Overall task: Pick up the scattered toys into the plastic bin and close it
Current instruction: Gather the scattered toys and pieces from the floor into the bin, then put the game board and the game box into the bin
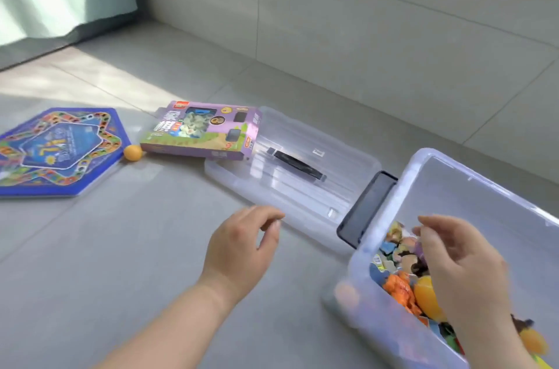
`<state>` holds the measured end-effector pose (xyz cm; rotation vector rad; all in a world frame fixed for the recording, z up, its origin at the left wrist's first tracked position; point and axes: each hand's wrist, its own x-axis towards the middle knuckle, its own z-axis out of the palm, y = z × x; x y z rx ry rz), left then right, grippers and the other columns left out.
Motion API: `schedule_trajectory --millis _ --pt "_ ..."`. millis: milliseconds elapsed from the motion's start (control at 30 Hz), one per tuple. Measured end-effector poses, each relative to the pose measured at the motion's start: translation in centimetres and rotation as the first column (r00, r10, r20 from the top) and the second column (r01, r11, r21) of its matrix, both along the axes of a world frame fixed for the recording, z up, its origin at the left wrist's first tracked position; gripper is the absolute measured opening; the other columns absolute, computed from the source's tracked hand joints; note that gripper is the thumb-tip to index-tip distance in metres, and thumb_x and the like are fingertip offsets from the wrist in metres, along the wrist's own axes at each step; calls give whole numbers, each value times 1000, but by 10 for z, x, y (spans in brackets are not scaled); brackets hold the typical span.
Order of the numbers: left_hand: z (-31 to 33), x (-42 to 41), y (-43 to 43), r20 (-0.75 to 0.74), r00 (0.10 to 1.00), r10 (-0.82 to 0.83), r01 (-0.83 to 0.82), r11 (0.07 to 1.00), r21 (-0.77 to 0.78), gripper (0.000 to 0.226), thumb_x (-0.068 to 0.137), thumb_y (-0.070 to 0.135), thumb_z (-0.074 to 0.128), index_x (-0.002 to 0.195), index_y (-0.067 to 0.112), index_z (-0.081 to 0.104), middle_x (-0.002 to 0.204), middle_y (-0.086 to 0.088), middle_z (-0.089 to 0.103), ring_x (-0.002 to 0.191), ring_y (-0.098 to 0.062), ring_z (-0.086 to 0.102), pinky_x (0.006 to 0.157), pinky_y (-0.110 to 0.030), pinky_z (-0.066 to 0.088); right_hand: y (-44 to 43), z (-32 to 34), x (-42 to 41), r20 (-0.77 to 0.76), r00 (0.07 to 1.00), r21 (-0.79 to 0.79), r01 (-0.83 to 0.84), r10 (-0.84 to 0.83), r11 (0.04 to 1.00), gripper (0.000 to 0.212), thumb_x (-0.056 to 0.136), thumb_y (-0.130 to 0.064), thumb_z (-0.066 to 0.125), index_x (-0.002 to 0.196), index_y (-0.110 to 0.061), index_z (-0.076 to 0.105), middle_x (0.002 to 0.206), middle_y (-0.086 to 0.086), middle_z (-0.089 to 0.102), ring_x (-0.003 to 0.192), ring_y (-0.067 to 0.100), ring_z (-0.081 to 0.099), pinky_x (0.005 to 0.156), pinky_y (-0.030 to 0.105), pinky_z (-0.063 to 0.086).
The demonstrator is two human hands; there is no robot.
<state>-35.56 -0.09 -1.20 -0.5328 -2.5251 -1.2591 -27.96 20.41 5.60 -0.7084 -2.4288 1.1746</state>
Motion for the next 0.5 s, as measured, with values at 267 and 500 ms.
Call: schedule_trajectory --millis 267,500 --pt "-16 -5 -201 447 835 322 -258 945 -200 31 84 37 39 82 19 64 73 11 57 78 -15 55 59 -19 36 -178 24 -95 273 893 -98 -343 357 934 31 88 -7 52 72 -33 53 73 -7 58 65 10 52 51 9 38" --pt "-5 -40 -318 614 626 480 -207 862 -463 40 96 25 37 136 20 37 145 4 39 129 -17 42 101 -26 35 -243 16 -140 716 543 75 -686 439 724 32 93 -22 44 125 -29 47 112 -13 51 95 7 52 71 15 41"
